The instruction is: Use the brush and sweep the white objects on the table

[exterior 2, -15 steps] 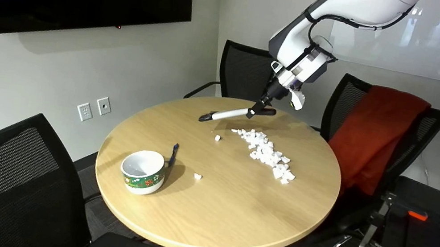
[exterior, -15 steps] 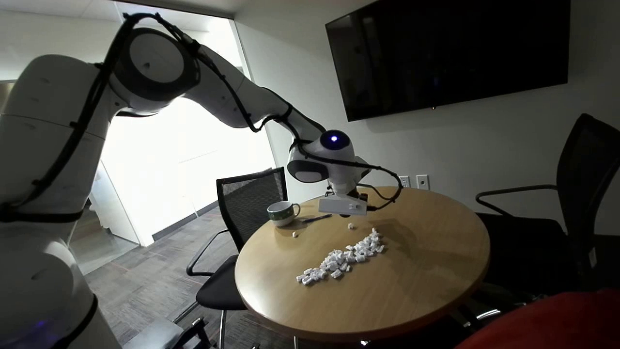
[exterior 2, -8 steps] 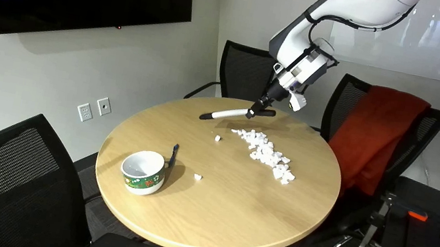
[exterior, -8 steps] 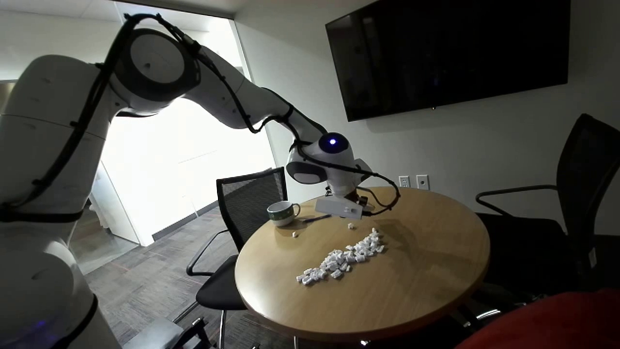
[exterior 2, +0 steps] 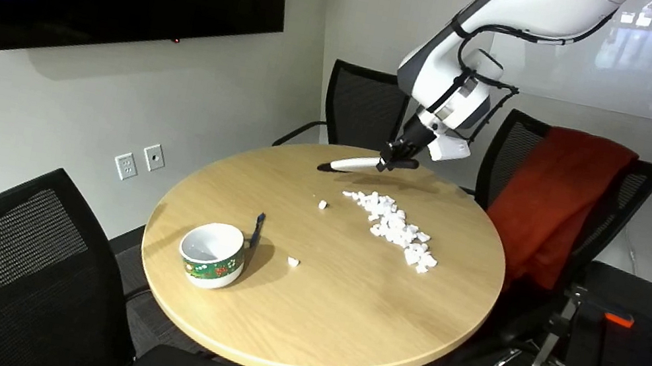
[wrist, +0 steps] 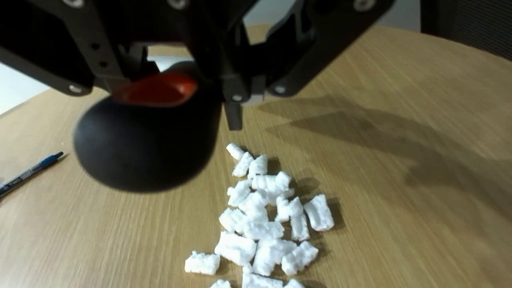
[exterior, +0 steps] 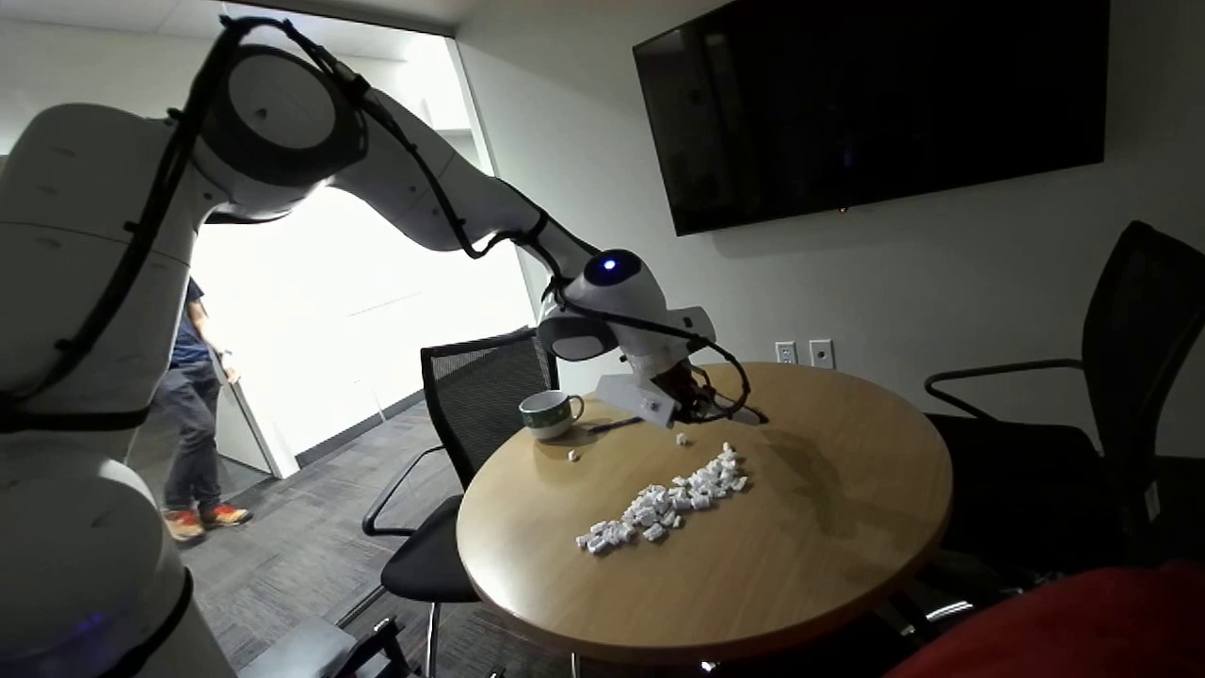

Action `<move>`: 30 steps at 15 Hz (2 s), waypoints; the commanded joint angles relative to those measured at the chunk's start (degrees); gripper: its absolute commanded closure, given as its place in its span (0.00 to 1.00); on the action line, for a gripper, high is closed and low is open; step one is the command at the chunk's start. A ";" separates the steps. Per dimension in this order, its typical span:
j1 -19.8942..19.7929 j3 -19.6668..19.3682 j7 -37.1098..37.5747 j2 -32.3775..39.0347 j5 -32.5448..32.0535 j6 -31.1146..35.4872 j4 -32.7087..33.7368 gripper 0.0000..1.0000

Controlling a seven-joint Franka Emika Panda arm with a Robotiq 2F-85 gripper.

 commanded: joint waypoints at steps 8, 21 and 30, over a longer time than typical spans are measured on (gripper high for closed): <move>4.13 -2.78 5.24 1.49 -1.10 9.35 -0.80 0.86; 3.79 -0.47 18.36 3.02 -16.03 21.45 -1.96 0.86; -3.45 7.18 18.07 1.63 -16.15 17.54 -3.28 0.86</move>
